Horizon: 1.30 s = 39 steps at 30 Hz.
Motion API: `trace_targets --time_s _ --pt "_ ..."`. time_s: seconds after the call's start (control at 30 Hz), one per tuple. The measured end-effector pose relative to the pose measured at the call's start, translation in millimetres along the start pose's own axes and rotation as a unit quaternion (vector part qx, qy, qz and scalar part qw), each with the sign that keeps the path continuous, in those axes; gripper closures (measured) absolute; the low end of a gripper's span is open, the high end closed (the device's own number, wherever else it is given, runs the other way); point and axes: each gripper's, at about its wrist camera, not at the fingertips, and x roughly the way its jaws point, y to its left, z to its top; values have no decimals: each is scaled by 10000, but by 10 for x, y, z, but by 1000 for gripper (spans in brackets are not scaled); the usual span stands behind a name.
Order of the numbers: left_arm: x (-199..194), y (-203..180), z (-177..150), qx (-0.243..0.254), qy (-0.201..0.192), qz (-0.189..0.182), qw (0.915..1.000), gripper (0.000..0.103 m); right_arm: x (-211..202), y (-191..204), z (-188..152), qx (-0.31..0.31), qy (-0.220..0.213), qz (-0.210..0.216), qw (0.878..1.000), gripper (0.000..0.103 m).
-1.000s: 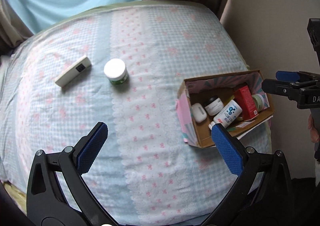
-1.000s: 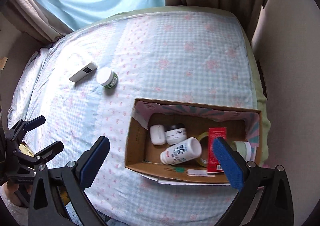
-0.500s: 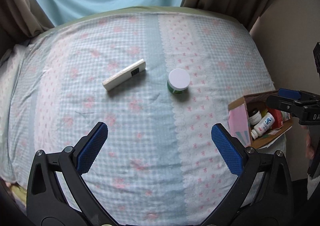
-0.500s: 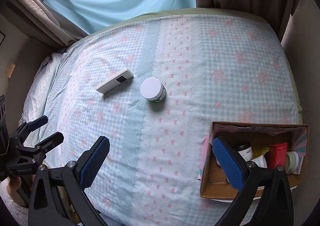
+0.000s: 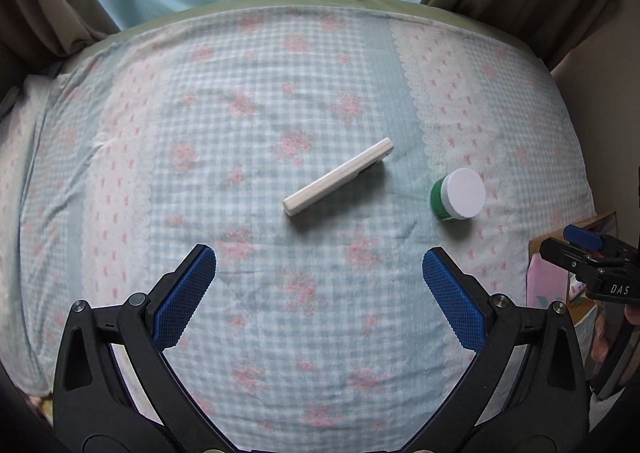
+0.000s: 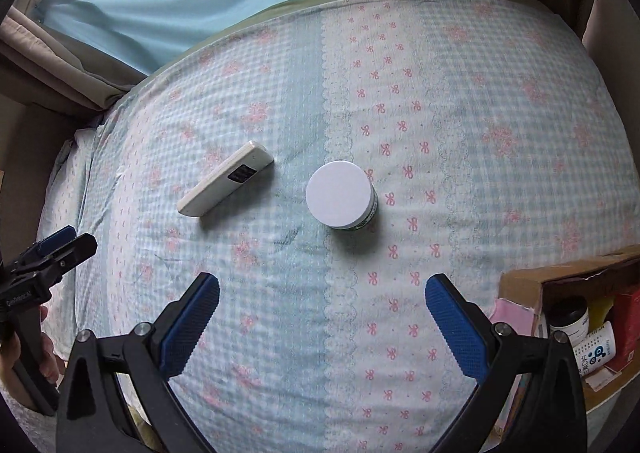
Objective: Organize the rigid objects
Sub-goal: 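Move both tools back toward the white remote and round jar, then grasp the white remote with the left tool while the right tool grasps the white round jar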
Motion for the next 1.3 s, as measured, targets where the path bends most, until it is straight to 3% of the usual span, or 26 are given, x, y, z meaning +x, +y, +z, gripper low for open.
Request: trace_targets --time_s 0.23,0.63,0.97,1.3 --pt "530 237 318 -186 298 -59 9994 0 458 20 148 344 196 -178 9991 0" --pt "1480 329 682 -237 813 -7 9964 0 982 -64 383 541 433 -318 9971 0" --pt "1828 209 736 103 1021 -60 9947 0 1229 -138 467 647 537 -337 9959 0" --pt "1876 228 700 47 1055 -303 9939 0 1309 -127 472 673 602 -362 9953 0"
